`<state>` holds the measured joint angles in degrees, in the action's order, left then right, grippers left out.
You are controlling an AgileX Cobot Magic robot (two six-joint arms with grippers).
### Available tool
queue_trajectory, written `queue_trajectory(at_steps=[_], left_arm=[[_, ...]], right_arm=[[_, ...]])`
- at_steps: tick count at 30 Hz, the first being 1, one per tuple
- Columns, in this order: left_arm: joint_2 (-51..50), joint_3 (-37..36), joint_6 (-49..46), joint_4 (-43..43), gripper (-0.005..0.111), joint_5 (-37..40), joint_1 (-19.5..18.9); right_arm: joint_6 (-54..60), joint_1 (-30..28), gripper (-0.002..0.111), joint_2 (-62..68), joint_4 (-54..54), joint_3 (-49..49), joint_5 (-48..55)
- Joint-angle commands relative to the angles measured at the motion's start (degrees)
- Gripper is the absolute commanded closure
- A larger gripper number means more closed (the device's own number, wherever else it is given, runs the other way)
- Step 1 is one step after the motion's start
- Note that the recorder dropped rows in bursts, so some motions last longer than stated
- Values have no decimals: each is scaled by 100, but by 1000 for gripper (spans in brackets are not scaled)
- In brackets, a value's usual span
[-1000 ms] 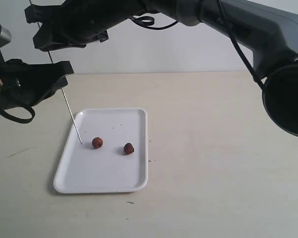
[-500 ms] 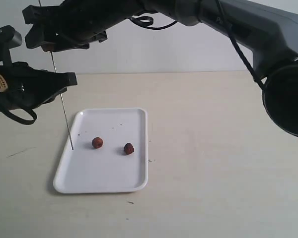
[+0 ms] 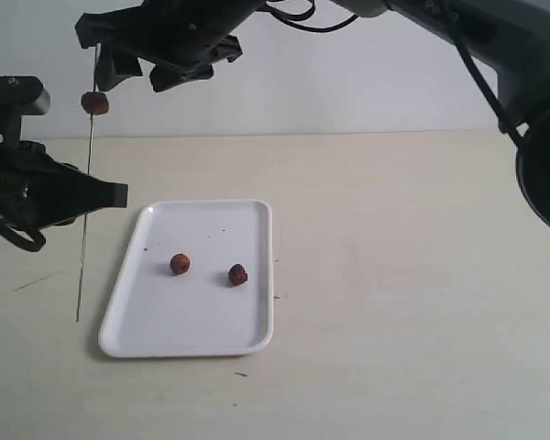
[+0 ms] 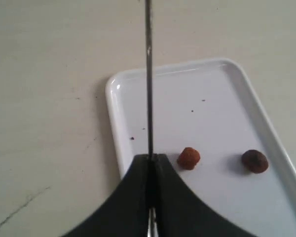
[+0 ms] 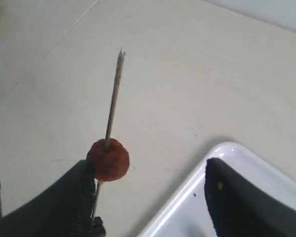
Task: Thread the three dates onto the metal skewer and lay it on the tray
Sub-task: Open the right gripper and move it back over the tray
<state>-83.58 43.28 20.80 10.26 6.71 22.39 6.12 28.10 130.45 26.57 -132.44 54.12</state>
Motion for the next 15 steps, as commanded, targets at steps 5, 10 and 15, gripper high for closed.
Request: queue_trajectory(at_steps=[5,10,15], left_arm=[[494,-428,-427,279,107,722,-127],[693,-612,-431,450,107,1589,-127],[693,-839,-431,450,107,1713,-127]], right_arm=[[-176,-9,46,-632,-1362,5,1507],[-176,-9,46,-644,-1365,241,1584],[-176,-9,46,-644,-1508,1285,1584]])
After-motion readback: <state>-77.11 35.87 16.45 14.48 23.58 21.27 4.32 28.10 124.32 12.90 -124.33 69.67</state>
